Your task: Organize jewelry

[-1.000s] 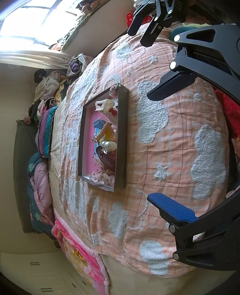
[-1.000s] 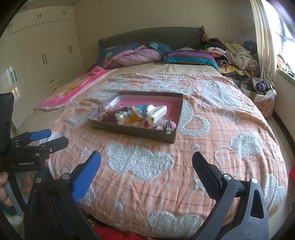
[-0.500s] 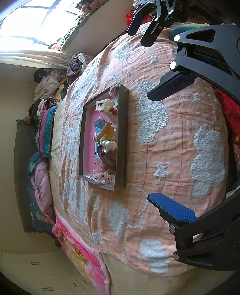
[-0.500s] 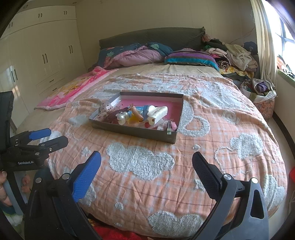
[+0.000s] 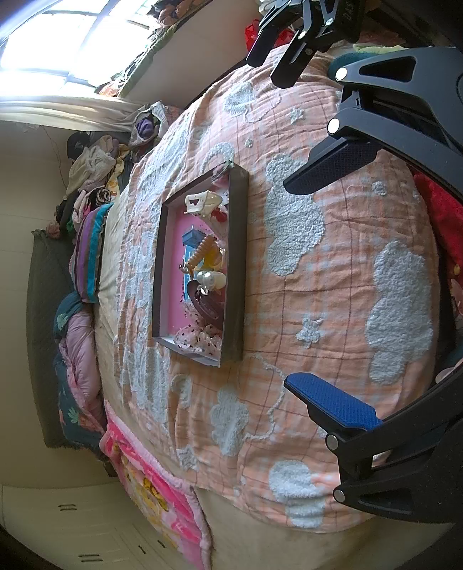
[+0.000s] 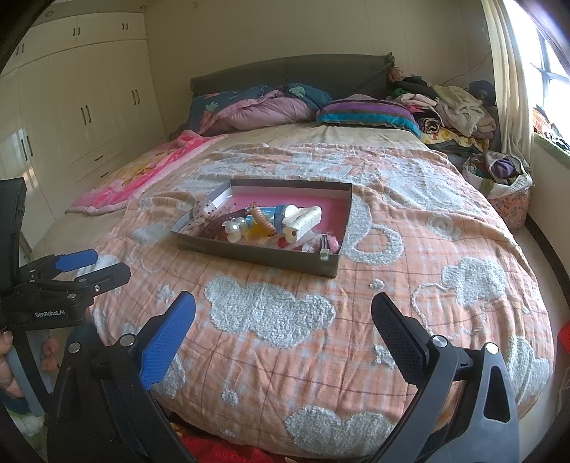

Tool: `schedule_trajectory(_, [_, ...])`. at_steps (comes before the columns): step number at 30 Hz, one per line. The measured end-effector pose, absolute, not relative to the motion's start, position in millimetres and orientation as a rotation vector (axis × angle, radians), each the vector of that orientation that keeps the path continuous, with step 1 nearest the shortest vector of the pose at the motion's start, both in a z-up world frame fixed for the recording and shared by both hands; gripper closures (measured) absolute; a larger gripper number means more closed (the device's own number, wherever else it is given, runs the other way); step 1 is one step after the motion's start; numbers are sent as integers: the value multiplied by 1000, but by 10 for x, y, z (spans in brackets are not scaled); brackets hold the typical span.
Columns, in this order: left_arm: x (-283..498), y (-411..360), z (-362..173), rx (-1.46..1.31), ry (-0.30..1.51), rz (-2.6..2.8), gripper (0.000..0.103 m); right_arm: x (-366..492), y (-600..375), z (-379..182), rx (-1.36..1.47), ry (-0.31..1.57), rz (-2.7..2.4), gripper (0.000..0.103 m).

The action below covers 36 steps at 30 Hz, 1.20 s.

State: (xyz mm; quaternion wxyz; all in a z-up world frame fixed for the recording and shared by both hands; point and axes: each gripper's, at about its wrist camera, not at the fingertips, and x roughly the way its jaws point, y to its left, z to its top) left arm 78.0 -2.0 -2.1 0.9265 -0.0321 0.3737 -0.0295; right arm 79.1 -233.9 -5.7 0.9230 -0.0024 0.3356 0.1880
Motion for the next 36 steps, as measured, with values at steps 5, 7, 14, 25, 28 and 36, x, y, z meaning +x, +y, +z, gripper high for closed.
schedule_trajectory(5, [774, -14, -3, -69, 766, -62, 10, 789, -2342, -55, -6, 689, 386, 4])
schedule_trajectory(7, [771, -19, -7, -65, 765, -59, 10, 790, -2343, -52, -6, 688, 386, 4])
schedule_trajectory(14, [764, -15, 0, -67, 766, -64, 10, 784, -2346, -52, -7, 688, 385, 4])
schedule_trajectory(25, [755, -26, 4, -67, 763, -65, 10, 787, -2389, -25, -8, 685, 383, 4])
schedule_trajectory(28, [757, -27, 0, -65, 765, -64, 10, 784, -2389, -29, -8, 684, 381, 4])
schedule_trajectory(36, [757, -27, -2, -66, 765, -64, 10, 785, -2396, -27, -8, 684, 382, 4])
